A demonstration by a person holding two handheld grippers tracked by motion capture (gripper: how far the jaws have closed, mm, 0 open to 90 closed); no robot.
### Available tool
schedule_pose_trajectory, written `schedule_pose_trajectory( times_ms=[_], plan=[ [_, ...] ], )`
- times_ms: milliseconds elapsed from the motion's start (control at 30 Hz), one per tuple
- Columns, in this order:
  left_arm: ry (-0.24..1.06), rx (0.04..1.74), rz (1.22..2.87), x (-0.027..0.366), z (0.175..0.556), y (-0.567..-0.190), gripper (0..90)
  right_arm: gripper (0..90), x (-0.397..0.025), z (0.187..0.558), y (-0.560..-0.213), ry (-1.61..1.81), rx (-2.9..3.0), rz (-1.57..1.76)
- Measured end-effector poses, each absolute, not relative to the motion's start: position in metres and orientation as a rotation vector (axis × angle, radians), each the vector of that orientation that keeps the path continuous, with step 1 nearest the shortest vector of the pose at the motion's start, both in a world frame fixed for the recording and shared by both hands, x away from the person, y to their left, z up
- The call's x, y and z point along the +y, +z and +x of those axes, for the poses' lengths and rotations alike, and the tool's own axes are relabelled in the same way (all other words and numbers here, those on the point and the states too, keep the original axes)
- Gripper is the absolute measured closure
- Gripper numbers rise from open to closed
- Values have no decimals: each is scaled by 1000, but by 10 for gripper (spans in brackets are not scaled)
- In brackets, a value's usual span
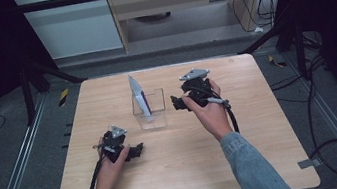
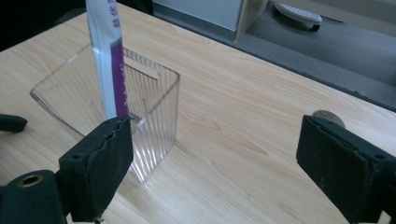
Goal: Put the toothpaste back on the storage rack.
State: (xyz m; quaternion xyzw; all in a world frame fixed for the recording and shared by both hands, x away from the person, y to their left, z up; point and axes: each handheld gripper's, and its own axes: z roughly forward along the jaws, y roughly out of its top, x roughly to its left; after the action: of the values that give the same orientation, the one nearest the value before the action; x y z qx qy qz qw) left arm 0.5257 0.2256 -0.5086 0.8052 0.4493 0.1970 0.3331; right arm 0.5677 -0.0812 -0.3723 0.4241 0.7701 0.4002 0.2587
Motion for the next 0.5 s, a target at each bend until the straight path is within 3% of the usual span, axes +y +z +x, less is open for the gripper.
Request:
schedule_pose_trajectory(
  times_ms=[500],
  plan=[
    [515, 1174, 2103, 226, 526, -509, 0, 117, -138, 540, -384, 1058, 2042, 1214]
  ],
)
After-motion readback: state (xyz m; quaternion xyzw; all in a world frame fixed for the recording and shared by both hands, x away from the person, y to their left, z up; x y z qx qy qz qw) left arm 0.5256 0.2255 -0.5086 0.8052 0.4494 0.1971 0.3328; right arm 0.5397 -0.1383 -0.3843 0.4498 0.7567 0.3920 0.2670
